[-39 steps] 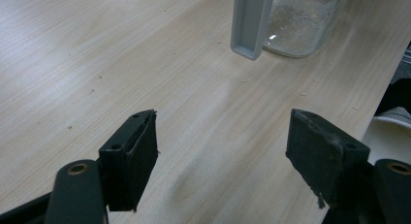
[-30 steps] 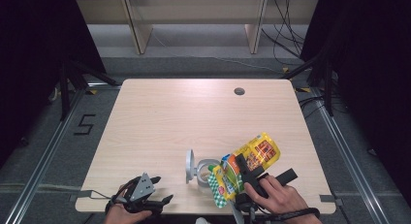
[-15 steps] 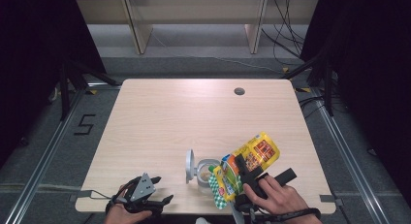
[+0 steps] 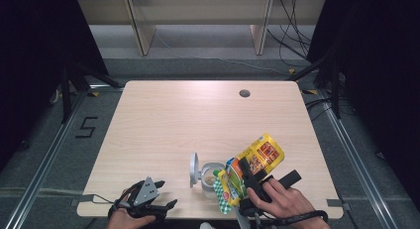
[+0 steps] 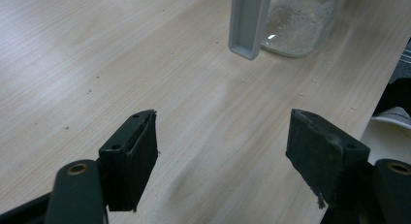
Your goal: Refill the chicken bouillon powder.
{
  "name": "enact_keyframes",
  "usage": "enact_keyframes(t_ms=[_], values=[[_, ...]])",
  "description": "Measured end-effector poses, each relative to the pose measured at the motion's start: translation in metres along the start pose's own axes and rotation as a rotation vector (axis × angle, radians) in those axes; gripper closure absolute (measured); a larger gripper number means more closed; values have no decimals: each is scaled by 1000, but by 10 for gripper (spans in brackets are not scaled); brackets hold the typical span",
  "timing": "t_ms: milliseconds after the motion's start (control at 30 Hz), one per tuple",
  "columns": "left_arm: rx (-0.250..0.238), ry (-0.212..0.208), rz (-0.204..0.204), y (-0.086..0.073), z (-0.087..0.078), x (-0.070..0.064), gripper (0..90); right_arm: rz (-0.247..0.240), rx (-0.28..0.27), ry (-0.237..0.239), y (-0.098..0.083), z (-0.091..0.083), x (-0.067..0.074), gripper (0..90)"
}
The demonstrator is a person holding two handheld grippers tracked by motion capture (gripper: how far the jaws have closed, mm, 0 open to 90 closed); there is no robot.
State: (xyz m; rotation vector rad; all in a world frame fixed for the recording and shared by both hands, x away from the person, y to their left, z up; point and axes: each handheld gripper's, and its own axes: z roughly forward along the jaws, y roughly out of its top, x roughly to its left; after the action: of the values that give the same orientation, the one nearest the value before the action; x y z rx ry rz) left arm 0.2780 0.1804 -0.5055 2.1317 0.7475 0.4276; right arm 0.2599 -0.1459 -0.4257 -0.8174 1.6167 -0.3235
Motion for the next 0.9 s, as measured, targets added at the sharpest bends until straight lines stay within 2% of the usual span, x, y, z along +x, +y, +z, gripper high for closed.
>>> enact_keyframes(t_ms=[33,67,100,167,267,300,433,567,633,700,767,800,900], values=[[-1,0,-1,0,0,0,262,-3,4,14,0,0,-1,612],[8,-10,0,0,-1,0,262,14,-1,15,0,0,0,612],[9,-10,0,0,-1,0,262,-3,-6,10,0,1,-1,612],[0,1,-1,0,0,0,262,-6,-6,12,0,1,-1,612],[-9,-5,-3,0,0,0,262,-7,-6,3,0,2,0,612],[-20,-7,-17,0,1,-1,262,-10,-7,5,0,2,-1,612],[-4,-4,0,0,0,0,262,-10,1,9,-1,1,0,612],[19,-3,12,0,-1,1,262,-30,0,13,-2,-1,-2,612],[9,-10,1,0,-1,0,262,-35,2,12,-2,-1,-2,613],[7,-7,15,1,-1,1,262,-32,0,7,-3,-1,-1,613],[-14,-14,-20,0,1,0,262,-33,4,13,-3,0,-1,613],[1,-5,-7,0,1,2,262,-25,5,17,-3,0,-1,614],[-16,-2,-16,-1,1,2,262,-27,4,17,-3,0,-1,614]])
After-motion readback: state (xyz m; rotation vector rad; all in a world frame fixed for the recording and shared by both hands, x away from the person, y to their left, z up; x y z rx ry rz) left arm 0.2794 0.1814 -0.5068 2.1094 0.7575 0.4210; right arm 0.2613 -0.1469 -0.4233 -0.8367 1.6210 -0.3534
